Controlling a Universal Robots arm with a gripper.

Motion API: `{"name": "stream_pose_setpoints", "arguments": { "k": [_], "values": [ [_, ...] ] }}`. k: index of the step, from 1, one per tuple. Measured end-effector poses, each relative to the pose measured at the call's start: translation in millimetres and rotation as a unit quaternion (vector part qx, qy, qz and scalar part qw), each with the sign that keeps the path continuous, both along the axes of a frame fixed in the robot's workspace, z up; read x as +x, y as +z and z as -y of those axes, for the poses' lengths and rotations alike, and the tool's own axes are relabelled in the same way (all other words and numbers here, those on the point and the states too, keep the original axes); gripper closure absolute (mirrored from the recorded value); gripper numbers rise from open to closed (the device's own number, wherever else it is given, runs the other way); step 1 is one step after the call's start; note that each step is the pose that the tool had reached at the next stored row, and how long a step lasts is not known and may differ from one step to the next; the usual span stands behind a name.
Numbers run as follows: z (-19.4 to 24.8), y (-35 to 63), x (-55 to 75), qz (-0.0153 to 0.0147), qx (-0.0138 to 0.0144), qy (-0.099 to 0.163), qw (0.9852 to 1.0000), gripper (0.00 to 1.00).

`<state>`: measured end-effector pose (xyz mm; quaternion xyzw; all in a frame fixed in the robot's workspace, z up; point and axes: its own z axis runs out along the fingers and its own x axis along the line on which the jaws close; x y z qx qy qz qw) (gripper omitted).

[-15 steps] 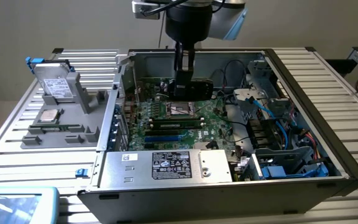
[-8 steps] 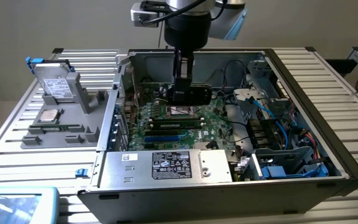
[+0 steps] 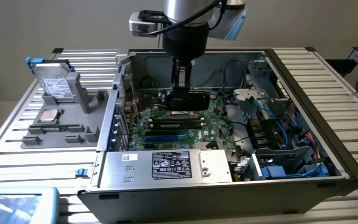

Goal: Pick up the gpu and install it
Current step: 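Insert the gpu into the slot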

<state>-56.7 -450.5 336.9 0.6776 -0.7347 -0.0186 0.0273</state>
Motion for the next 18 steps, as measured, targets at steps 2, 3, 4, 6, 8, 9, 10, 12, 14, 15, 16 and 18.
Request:
{"name": "stream_pose_setpoints", "arguments": {
  "k": [2, 3, 4, 6, 8, 9, 10, 12, 14, 15, 16, 18],
  "values": [
    [2.0, -3.1, -0.9, 0.0000, 0.0031, 0.000, 1.0000, 0.72],
    [3.3, -4.5, -1.2, 0.0000, 0.0047, 0.000, 1.0000, 0.72],
    [4.5, -5.9, -1.8, 0.0000, 0.0061, 0.000, 1.0000, 0.72],
    [6.2, -9.2, -3.9, 0.0000, 0.0086, 0.000, 1.0000, 0.72],
    [8.6, -12.1, -5.1, -0.0001, 0.0112, 0.002, 0.9999, 0.72],
    [9.7, -13.6, -5.3, -0.0001, 0.0126, 0.002, 0.9999, 0.72],
    [10.7, -15.2, -5.6, 0.0000, 0.0141, 0.002, 0.9999, 0.72],
    [11.4, -18.3, -5.9, 0.0000, 0.0151, 0.003, 0.9999, 0.72],
    [11.6, -21.0, -5.9, -0.0001, 0.0155, 0.004, 0.9999, 0.72],
    [11.7, -22.2, -5.9, -0.0001, 0.0154, 0.004, 0.9999, 0.72],
    [11.7, -23.1, -6.0, -0.0002, 0.0155, 0.004, 0.9999, 0.72],
    [11.6, -24.5, -6.1, -0.0012, 0.0155, 0.006, 0.9999, 0.72]
  ]
}}
